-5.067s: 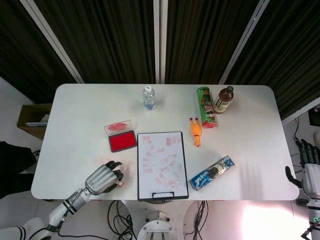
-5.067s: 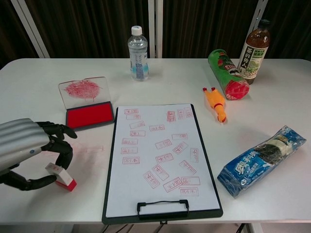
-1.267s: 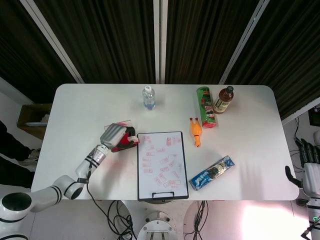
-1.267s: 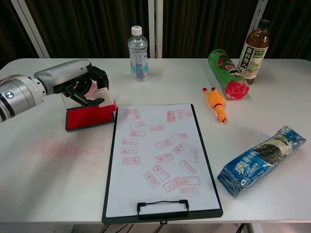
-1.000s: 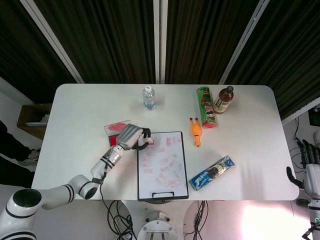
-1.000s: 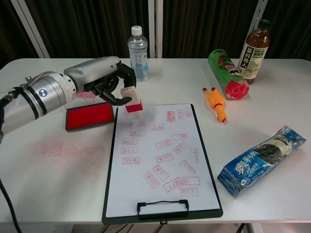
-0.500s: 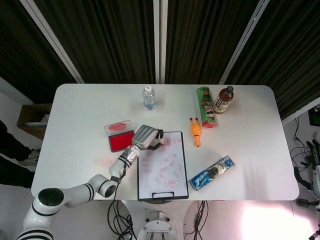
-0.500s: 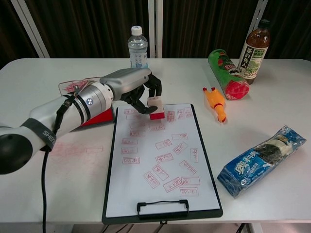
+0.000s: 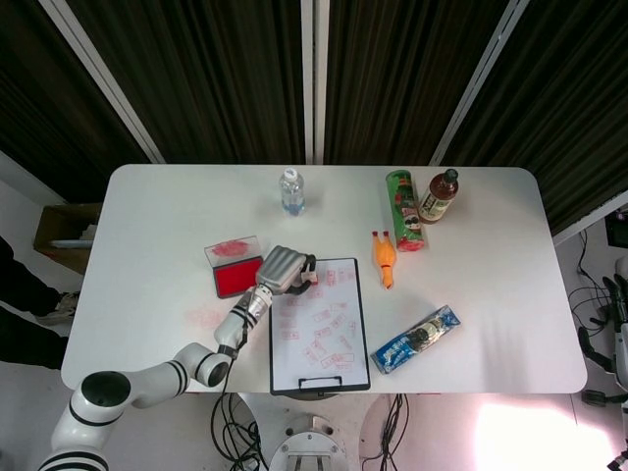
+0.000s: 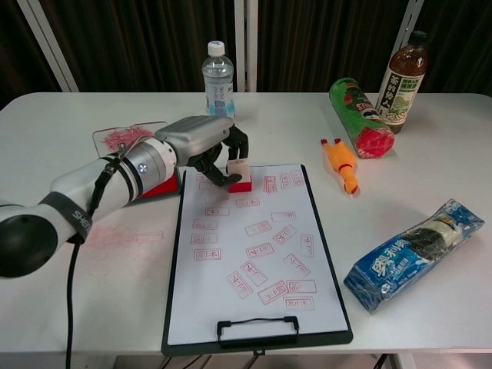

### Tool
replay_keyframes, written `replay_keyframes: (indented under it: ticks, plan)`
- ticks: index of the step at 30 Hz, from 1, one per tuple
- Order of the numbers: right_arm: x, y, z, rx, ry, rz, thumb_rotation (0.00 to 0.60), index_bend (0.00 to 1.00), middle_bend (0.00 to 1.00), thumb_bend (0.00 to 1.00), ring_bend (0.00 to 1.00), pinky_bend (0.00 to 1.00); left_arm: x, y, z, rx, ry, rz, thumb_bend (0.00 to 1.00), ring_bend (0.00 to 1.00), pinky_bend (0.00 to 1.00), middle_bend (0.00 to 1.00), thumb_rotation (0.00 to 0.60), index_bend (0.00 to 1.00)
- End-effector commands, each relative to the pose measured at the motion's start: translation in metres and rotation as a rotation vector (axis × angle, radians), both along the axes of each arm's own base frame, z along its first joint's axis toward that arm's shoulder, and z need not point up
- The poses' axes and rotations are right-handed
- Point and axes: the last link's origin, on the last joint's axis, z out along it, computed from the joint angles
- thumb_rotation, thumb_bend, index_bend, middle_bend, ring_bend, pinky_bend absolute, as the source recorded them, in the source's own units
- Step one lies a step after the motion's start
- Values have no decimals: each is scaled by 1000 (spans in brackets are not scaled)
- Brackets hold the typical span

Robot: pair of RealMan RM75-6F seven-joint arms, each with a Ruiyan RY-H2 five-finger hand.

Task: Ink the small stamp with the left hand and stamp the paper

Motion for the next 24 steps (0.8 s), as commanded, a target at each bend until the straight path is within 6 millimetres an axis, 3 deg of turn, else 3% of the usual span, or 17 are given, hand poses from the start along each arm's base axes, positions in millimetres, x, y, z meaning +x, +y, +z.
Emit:
replay_keyframes:
  ticks: [1,14,24]
  plan:
    - [0,0,0,1,-1,1,600,0,0,320,0,0,0,-1,0,5,-10,-3,407,772,779,798,600,763]
    - [-4,2,-2,7,-1,-9,600,0,0,320,0,0,-11,-4,-7,-11,8,14,407,779,781,804,600,768]
    - [-4,3,-1,0,-3,-7,600,0,0,320,0,0,-6,-2,-3,8,-22,6,407,780,781,804,600,769]
